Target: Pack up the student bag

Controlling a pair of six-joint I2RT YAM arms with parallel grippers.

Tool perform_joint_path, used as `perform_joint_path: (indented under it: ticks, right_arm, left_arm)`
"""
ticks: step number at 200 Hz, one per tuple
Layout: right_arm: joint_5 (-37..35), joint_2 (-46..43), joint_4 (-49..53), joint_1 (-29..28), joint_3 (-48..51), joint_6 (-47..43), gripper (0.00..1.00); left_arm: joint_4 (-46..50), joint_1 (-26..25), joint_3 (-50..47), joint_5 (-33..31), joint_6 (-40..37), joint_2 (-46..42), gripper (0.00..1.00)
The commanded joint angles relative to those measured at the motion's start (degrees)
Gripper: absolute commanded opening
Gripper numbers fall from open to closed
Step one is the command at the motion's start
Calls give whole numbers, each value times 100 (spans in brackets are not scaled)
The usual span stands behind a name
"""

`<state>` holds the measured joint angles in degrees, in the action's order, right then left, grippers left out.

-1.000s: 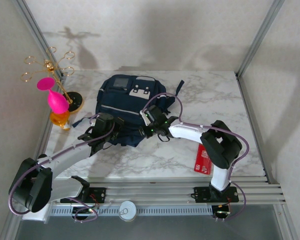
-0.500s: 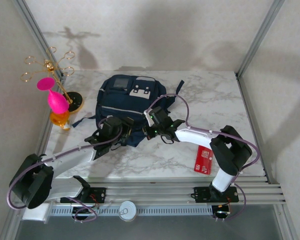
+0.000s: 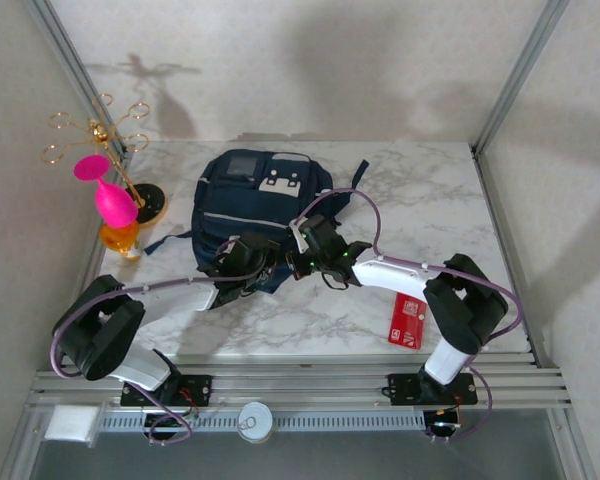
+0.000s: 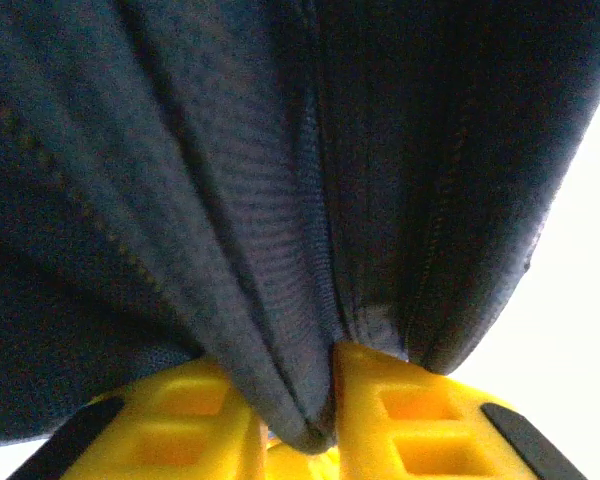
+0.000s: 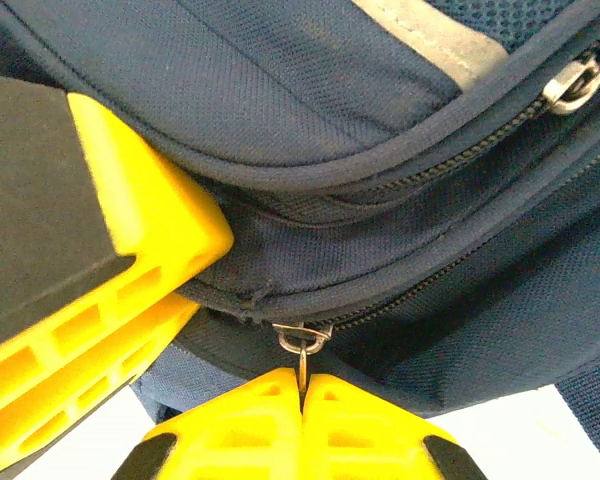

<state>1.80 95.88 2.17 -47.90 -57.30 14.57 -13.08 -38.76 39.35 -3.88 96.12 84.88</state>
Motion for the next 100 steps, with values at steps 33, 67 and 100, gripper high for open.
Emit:
perform_joint_path:
  ticks: [33, 67, 100]
  right_arm:
    - [-1340, -418, 591, -15, 106, 93, 0]
    - [-1836, -525, 1106, 246, -48, 424, 0]
    - [-1996, -484, 1215, 690, -90, 662, 0]
  left_arm:
    - [319, 236, 56, -530, -213, -276, 0]
    - [683, 290, -238, -397, -551, -909, 0]
    - [908, 411, -748, -160, -779, -1594, 0]
